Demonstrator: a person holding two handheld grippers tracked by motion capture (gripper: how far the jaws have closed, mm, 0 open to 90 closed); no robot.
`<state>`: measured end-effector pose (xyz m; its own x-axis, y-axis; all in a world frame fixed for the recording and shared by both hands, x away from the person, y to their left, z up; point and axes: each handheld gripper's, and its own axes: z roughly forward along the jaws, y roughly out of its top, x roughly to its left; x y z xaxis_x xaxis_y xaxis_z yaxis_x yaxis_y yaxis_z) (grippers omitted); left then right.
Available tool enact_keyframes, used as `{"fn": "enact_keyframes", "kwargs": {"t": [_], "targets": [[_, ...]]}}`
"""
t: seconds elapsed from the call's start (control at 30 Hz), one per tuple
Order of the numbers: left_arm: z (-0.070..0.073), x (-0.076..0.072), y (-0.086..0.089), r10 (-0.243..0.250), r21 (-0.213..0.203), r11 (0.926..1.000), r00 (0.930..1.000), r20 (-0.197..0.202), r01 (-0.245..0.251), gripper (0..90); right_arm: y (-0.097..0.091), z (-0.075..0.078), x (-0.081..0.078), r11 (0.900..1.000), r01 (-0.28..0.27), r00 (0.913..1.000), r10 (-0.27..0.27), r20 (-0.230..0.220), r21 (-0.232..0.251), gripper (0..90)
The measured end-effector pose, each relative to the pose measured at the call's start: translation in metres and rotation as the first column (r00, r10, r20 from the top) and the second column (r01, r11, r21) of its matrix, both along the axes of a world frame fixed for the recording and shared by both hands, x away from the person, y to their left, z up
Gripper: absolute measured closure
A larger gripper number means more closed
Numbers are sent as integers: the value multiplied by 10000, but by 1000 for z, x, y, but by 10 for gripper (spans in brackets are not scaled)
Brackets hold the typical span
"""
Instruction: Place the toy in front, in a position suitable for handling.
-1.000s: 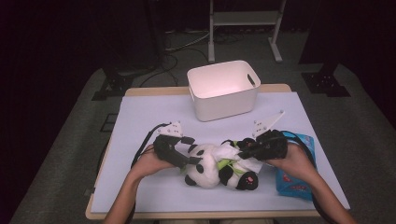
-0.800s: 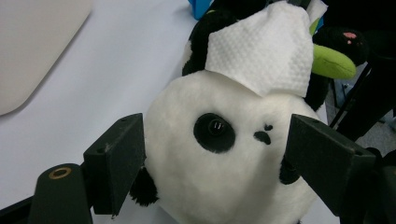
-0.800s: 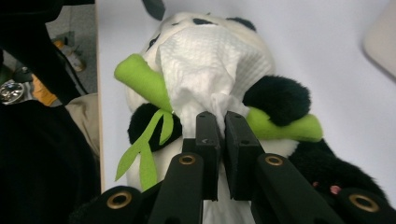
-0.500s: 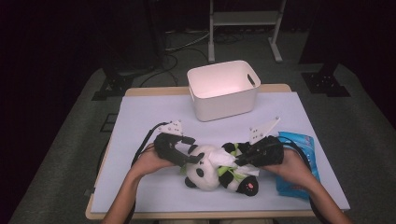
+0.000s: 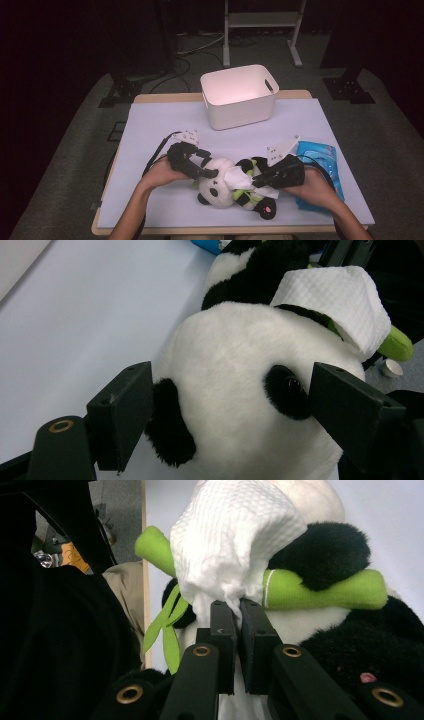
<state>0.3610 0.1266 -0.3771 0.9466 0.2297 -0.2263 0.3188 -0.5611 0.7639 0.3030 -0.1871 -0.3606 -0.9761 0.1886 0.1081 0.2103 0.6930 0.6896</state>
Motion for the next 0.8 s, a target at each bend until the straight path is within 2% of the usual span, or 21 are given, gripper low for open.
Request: {"fn": "enact_keyframes", "kwargs": {"t": [0.4,0.8], "targets": [[-1,3,8,180,-11,9998,9998,-116,-180,180,0,-1,1,10000,31,10000,-31,81,55,849],[-4,5,11,238,-105,9997,9991,-361,-242,179,3,0,4,9999,8,9999,-6,122,-106,849]]}}
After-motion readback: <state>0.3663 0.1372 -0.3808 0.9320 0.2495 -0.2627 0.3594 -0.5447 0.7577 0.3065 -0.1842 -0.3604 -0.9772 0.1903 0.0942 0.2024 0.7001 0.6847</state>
